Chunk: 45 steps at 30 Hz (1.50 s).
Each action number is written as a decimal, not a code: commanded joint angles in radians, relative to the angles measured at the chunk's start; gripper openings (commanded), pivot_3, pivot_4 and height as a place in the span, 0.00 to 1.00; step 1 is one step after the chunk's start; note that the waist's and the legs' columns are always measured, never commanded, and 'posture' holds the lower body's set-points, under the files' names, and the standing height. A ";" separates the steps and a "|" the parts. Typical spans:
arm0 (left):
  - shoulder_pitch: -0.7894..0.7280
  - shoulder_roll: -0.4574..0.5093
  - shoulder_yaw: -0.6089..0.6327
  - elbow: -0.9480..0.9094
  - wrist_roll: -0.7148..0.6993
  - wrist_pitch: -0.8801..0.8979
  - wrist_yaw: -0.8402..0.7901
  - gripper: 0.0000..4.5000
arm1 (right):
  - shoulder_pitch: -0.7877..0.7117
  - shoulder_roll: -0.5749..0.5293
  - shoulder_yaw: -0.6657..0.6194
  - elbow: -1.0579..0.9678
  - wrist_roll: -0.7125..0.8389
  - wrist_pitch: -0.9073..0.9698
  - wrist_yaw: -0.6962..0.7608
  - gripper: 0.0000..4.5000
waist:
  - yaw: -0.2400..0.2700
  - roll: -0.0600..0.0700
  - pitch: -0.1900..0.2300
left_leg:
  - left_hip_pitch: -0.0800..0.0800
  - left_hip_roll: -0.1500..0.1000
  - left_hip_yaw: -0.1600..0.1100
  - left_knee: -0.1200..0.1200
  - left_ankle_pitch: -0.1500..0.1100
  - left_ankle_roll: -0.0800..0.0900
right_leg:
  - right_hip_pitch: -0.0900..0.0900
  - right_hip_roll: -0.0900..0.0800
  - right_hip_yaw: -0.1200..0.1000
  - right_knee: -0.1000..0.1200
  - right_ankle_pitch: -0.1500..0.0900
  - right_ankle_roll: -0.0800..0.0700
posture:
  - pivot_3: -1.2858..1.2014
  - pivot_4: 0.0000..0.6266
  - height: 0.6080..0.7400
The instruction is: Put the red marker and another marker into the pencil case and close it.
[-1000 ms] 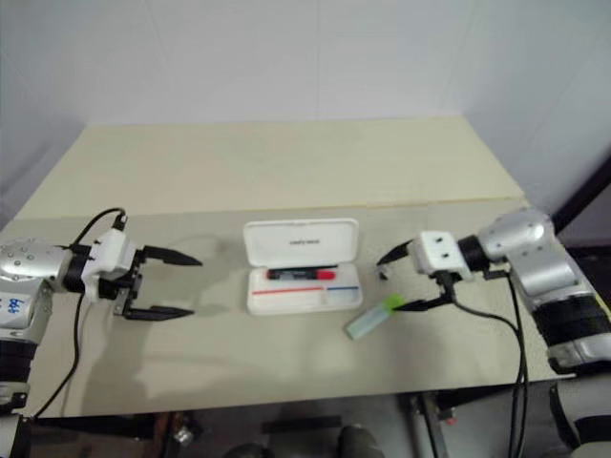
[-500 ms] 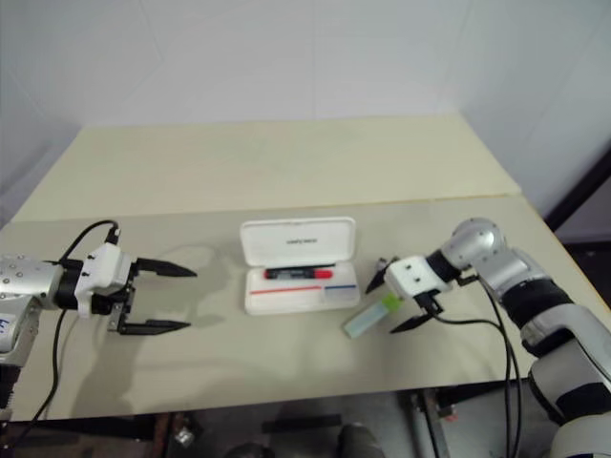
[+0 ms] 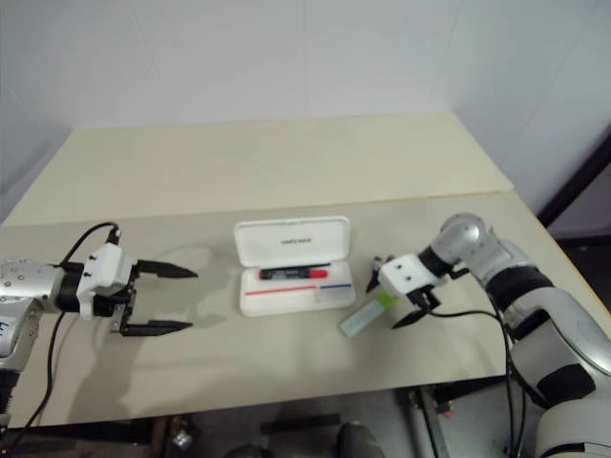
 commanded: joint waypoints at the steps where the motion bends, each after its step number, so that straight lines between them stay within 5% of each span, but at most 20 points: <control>1: -0.015 0.012 0.011 -0.026 -0.014 -0.003 0.005 0.99 | -0.041 0.013 -0.006 0.032 -0.020 -0.039 0.061 1.00 | 0.000 0.000 0.000 | 0.000 0.000 0.000 0.000 0.000 0.000 | 0.000 0.000 0.000 0.000 0.000 0.000 | 0.52 0.24 1.00; 3: -0.017 0.012 0.008 -0.025 -0.013 -0.004 0.007 0.99 | -0.048 0.025 -0.008 0.055 -0.039 -0.065 0.061 1.00 | -0.001 0.000 0.000 | 0.000 0.000 0.000 0.000 0.000 0.000 | 0.000 0.000 0.000 0.000 0.000 0.000 | 0.52 0.24 1.00; 14: -0.014 0.010 0.006 -0.031 -0.012 -0.008 0.011 1.00 | -0.046 0.065 -0.027 0.126 -0.085 -0.171 0.061 0.24 | -0.024 -0.001 0.000 | 0.002 0.000 -0.001 0.001 0.001 -0.001 | 0.002 0.000 0.000 0.003 0.000 0.000 | 0.52 0.24 1.00; 21: -0.012 0.007 0.003 -0.027 -0.009 -0.016 0.011 1.00 | -0.029 0.052 -0.034 0.103 -0.067 -0.160 0.061 0.24 | -0.025 -0.001 0.000 | 0.003 0.000 -0.001 0.001 0.001 -0.002 | 0.002 0.000 0.000 0.004 0.000 0.000 | 0.52 0.24 1.00; 28: -0.032 -0.008 -0.022 -0.004 0.000 -0.035 0.006 1.00 | 0.020 -0.081 -0.048 -0.136 0.106 -0.033 0.061 0.24 | -0.021 0.000 0.000 | 0.000 0.000 -0.003 0.001 0.001 -0.002 | 0.001 0.000 -0.001 0.005 0.000 0.000 | 0.52 0.24 1.00; 35: -0.059 -0.014 -0.044 0.043 0.008 -0.063 -0.004 1.00 | 0.072 -0.219 -0.160 -0.425 0.245 0.258 0.061 0.24 | -0.017 0.001 0.001 | -0.001 0.000 -0.003 0.000 0.000 0.000 | 0.001 -0.001 -0.001 0.002 0.000 0.000 | 0.52 0.24 1.00; 45: -0.104 -0.028 -0.079 0.113 0.028 -0.105 -0.019 1.00 | 0.111 -0.129 -0.305 -0.694 0.074 0.765 -0.125 0.24 | -0.017 0.001 0.001 | -0.001 0.000 -0.002 0.001 0.000 -0.001 | 0.000 0.000 -0.001 0.001 0.000 0.000 | 0.52 0.24 1.00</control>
